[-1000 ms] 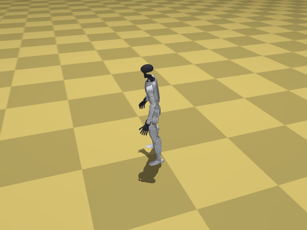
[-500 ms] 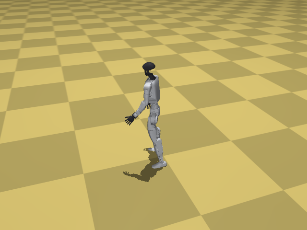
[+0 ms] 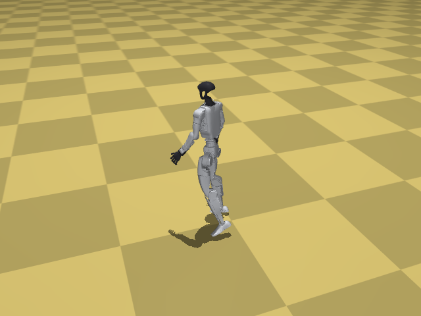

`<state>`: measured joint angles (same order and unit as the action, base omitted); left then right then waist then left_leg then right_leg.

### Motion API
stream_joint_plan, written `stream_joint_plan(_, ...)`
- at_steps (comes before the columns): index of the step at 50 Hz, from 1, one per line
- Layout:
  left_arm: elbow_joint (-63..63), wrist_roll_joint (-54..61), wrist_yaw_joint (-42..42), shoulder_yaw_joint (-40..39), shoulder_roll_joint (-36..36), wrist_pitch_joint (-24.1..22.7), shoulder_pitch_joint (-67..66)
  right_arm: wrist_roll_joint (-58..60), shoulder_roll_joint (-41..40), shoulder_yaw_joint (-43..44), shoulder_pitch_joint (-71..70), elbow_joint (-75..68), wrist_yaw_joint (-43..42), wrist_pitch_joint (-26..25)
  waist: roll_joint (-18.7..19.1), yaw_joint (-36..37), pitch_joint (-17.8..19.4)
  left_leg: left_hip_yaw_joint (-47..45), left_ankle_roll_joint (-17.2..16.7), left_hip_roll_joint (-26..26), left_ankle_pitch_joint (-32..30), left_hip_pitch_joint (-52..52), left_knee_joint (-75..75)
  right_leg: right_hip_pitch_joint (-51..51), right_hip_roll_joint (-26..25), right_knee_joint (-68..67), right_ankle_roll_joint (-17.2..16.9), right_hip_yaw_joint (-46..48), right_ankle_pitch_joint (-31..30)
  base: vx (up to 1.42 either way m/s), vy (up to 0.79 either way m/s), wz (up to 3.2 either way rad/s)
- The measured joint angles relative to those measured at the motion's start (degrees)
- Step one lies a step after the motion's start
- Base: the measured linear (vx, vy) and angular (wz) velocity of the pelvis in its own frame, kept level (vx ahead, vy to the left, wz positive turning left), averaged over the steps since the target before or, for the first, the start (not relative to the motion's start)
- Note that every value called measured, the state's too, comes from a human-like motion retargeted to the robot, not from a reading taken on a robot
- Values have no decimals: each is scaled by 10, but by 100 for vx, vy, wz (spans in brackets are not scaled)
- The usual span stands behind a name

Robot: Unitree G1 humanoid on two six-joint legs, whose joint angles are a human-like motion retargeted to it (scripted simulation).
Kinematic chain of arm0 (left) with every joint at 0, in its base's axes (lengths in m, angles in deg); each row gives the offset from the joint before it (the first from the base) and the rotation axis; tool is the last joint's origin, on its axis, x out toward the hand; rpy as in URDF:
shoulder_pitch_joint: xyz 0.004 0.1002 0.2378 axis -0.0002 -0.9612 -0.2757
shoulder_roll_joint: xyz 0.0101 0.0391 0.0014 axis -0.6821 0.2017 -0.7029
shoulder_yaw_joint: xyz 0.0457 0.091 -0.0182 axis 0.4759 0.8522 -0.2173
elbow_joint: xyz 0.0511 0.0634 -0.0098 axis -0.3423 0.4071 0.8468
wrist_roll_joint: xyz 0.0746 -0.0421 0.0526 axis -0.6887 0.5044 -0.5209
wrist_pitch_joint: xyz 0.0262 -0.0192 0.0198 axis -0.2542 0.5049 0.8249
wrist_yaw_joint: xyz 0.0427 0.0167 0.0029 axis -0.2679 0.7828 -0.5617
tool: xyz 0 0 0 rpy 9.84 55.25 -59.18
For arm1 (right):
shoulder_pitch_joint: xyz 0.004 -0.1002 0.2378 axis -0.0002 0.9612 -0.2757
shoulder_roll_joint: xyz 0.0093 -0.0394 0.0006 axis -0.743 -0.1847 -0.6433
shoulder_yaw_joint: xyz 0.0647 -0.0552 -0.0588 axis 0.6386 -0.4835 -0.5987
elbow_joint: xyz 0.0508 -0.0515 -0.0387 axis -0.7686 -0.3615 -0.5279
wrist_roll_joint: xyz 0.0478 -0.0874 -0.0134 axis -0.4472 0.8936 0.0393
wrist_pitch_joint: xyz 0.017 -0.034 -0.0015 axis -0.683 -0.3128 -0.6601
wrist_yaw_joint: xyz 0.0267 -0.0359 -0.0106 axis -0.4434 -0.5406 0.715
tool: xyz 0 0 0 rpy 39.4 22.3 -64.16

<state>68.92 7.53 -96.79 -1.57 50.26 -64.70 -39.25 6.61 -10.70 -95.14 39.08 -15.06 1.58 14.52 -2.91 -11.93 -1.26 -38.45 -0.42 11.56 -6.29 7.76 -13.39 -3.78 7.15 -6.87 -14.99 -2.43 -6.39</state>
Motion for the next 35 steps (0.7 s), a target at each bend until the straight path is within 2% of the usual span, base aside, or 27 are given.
stream_joint_plan(7, 3, -42, -17, -10, 1, -16, 5, -57, 16, 11, 8, -1, -1, -10, 8, 12, -12, 6, -26, 22, -102, 16, 34, 6, -33, 12, 0, -12, -55, 13, -15, -31)
stream_joint_plan(14, 25, -55, -19, -3, 1, -14, -2, -67, 25, 25, 25, -5, 6, -6, 17, 3, -26, 44, -39, 23, -164, 22, 60, 5, -39, 13, 0, -2, -105, 10, -2, -11)
stream_joint_plan(24, 13, -66, -35, -10, 0, -10, -16, -78, 34, 62, 50, -28, -3, -15, 20, -15, -34, 43, -37, 4, -174, 23, 82, 2, -20, 15, 0, 4, -96, 3, 3, 3)
stream_joint_plan(35, 22, -66, -45, -22, 4, -7, -22, -80, 32, 79, 71, -44, -6, -27, 24, -16, -21, 45, -48, 17, -185, 19, 87, 1, -33, 15, 0, 1, -98, 0, 0, 0)
